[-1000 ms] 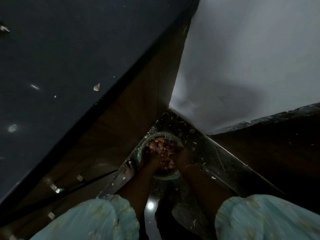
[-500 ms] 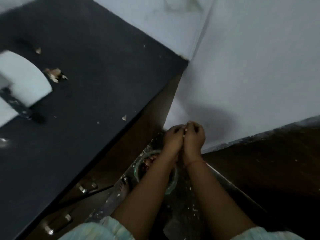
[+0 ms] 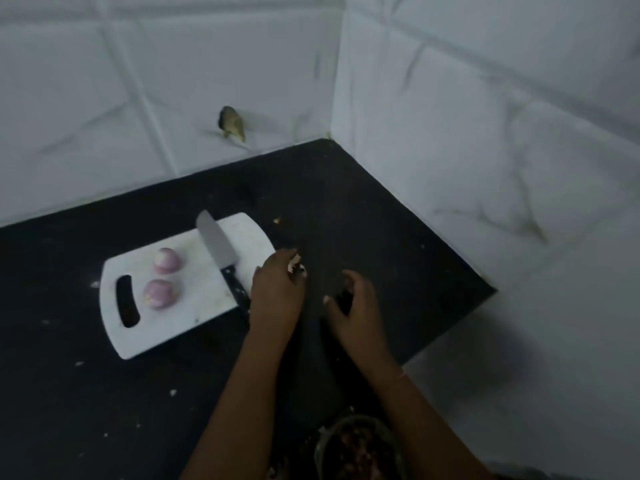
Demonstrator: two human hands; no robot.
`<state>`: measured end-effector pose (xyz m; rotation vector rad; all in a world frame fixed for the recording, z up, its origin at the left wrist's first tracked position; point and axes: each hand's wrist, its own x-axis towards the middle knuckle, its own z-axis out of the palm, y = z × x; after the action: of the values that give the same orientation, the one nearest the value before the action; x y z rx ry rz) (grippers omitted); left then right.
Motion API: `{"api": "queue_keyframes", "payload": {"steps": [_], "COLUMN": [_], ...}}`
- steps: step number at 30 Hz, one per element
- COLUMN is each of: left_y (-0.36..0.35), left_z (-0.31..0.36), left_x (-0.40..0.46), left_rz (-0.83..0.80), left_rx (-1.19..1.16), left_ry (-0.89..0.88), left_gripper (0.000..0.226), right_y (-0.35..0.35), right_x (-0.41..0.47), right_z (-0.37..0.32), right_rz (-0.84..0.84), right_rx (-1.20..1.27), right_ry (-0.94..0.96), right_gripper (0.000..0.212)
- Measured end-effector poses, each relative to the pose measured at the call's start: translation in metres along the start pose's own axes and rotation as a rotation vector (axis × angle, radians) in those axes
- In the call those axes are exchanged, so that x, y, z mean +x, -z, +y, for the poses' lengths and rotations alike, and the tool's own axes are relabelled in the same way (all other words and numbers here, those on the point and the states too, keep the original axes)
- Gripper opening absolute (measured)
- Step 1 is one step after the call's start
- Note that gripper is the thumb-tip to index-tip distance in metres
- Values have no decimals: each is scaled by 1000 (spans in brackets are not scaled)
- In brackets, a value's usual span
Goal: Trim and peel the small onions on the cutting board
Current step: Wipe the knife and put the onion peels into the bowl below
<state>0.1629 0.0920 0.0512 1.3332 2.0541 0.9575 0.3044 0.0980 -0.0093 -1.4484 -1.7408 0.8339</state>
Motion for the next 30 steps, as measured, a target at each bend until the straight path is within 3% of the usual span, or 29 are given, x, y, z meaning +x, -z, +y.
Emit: {"api": "queue_keyframes", "payload": {"steps": [4, 8, 12, 16, 24, 30], "left_y": [20, 25, 22, 18, 13, 12], "left_z": [-29, -36, -45, -47, -37, -30], "left_x": [31, 55, 64, 69, 73, 71], "left_rz": [-134, -283, -381, -405, -435, -434], "left_rx": [454, 611, 679, 713, 777, 834], "left_ry": [3, -40, -61, -58, -19, -15], "left_gripper": [57, 67, 70, 70, 69, 67], "right_y": [-42, -64, -86, -109, -86, -47], "right_x": [31, 92, 155, 184, 140, 95], "right_z": [-8, -24, -43, -45, -39, -21], "right_rz": [-154, -184, -268, -462, -520, -539], "right_rx": [-110, -99, -156, -343, -494, -418], "right_ry": [89, 108, 185, 236, 358, 437], "right_gripper": [58, 50, 41, 41, 42, 44]}}
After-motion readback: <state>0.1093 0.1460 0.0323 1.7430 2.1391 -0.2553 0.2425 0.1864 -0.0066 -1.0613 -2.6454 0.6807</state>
